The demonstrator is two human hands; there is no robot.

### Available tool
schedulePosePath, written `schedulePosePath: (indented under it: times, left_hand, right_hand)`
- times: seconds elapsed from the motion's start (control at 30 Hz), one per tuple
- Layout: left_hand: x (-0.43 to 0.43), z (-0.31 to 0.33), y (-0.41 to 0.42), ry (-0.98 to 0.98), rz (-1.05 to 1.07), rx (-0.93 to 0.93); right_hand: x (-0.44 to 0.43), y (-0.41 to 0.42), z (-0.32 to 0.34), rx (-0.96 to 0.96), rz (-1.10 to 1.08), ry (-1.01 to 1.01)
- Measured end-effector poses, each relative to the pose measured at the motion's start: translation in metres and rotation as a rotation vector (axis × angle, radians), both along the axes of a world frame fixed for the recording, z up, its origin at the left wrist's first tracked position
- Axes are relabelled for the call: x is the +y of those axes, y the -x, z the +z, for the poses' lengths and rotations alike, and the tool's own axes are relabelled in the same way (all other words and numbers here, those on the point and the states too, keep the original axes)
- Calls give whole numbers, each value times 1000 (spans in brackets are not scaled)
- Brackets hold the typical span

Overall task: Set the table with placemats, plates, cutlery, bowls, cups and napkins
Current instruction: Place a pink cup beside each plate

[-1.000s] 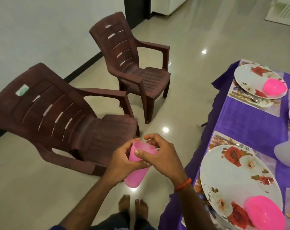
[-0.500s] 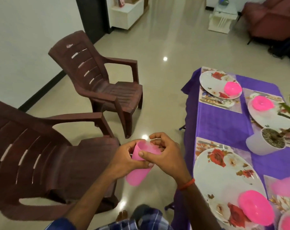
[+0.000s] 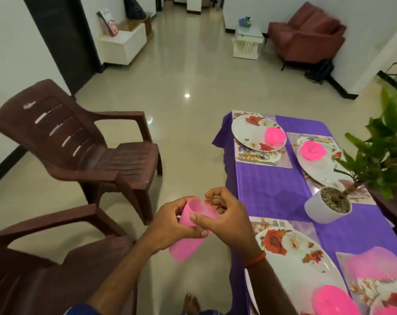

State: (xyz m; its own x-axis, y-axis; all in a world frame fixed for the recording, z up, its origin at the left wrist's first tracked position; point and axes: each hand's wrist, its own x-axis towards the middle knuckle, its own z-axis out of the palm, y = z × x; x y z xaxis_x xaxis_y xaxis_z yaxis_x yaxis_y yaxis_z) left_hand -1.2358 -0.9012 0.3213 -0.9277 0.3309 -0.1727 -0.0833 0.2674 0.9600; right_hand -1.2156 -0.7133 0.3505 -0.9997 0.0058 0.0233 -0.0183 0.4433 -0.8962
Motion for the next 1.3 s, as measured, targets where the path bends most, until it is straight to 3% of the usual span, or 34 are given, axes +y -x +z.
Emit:
schedulePosePath:
  times: [0.7,1.0,1.3]
  left_hand:
    - [75,-12,165,-73,-281,-40]
    - [78,0,273,-46,-381,97]
    - [80,-12,340,-102,-405,-5]
  right_hand:
    - [84,124,-16,35,-163,255]
    - [73,213,-3,-50,-129,3]
    - [99,254,-4,49,-514,163]
